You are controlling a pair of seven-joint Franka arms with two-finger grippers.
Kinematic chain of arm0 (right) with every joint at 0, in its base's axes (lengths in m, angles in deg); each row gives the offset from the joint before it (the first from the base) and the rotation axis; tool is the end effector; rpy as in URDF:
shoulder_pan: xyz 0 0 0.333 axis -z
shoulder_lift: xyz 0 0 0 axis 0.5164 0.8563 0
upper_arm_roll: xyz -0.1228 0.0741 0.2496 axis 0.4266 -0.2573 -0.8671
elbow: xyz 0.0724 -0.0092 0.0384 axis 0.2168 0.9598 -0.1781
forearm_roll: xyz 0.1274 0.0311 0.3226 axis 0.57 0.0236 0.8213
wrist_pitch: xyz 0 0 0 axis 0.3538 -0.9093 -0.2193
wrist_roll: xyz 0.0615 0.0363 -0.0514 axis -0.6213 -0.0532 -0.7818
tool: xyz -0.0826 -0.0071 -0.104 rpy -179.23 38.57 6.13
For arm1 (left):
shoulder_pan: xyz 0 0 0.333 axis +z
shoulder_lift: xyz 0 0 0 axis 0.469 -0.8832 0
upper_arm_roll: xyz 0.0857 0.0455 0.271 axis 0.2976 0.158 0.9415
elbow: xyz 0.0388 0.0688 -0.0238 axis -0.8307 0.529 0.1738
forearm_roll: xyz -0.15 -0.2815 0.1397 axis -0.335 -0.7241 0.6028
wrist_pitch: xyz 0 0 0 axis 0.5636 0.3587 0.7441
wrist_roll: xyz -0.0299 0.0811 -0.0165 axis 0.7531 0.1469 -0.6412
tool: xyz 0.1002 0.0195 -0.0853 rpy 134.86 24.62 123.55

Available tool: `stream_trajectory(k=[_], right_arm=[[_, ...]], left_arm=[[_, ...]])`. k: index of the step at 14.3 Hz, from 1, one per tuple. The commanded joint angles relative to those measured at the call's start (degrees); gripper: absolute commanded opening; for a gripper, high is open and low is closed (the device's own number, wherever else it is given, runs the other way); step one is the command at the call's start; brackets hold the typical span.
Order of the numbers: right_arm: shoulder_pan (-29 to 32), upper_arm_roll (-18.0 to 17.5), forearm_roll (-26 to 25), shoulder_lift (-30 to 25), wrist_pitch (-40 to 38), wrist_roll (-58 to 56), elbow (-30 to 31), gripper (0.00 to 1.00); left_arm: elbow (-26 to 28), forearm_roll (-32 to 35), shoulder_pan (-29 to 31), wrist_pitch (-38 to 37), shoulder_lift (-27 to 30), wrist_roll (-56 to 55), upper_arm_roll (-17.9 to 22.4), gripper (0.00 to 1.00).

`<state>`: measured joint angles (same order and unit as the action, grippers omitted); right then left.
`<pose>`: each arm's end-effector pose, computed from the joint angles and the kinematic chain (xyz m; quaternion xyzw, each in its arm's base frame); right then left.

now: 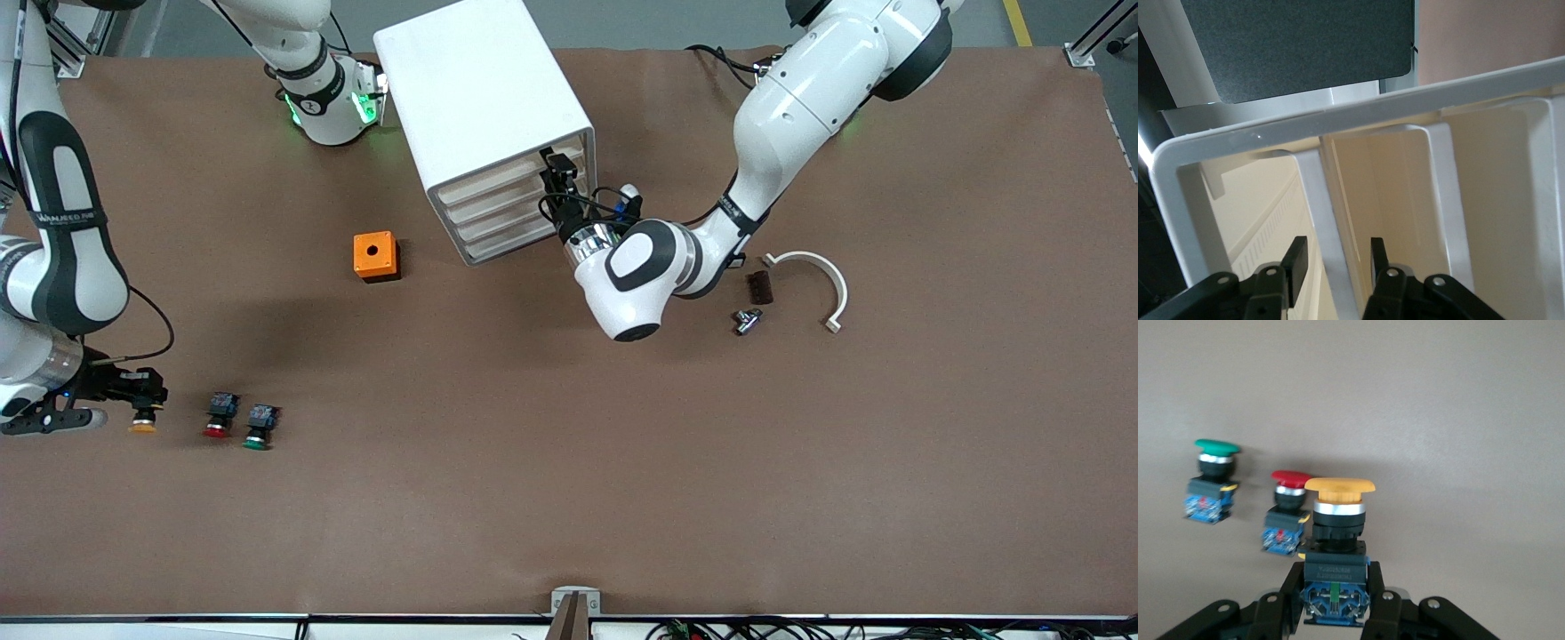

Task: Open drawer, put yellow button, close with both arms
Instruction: 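Pull the drawer open with the left gripper while the right gripper lifts the button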

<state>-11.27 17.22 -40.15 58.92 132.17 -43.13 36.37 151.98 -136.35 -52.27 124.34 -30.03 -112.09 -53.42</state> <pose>0.5970 -0.1750 0.2760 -0.9981 -0.0570 -0.0159 0.0158 0.3547 -0.4828 0.2430 -0.4599 -0.5820 0.5872 0.3239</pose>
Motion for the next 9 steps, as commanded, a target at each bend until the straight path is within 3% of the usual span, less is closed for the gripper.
stream_trajectory(k=[1, 6, 9], right_arm=[[-0.4, -0.05, -0.74, -4.07, -6.33, 0.3, -0.53, 0.0], [-3.03, -0.05, -0.74, -5.49, -18.99, 2.66, -8.25, 0.0], [-4.27, -0.13, -0.74, -5.58, -25.23, 5.05, -11.69, 0.0]], left_arm=[[0.12, -2.81, -1.1, -0.69, 0.06, -0.56, 0.14, 0.32], [0.11, -2.99, -1.37, -0.69, -0.03, -0.65, 0.41, 0.2], [-0.06, -2.99, -0.93, -0.69, -0.12, -0.65, 0.85, 0.19]])
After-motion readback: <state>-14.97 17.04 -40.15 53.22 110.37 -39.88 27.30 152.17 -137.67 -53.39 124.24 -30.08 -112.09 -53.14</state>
